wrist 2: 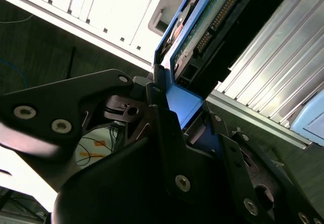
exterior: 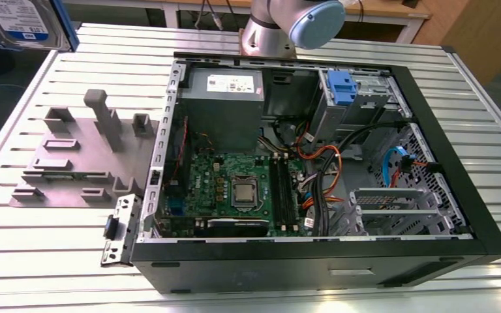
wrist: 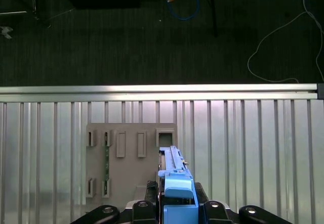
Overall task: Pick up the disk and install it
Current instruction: 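Pick up the disk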
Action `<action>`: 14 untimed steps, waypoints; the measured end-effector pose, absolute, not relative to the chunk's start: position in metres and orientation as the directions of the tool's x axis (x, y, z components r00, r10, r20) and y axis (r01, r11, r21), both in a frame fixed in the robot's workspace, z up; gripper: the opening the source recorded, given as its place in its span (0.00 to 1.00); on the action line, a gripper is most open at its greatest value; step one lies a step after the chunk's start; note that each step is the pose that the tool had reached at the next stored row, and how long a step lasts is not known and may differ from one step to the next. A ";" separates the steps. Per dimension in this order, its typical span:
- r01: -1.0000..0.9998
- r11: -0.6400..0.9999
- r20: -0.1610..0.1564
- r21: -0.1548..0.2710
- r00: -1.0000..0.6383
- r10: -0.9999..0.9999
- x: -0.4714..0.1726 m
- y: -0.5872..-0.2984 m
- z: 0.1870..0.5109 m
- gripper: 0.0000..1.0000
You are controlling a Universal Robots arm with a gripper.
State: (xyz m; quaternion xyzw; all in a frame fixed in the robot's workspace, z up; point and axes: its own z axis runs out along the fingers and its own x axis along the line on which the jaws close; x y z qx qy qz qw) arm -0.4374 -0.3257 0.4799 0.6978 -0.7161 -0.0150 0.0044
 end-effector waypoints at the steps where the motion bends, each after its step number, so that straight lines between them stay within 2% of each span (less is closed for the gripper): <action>1: -0.999 0.026 -0.015 0.028 -0.026 -1.000 -0.437 -0.326 0.480 0.36; 14: -0.999 0.026 -0.015 0.028 -0.026 -1.000 -0.437 -0.326 0.482 0.36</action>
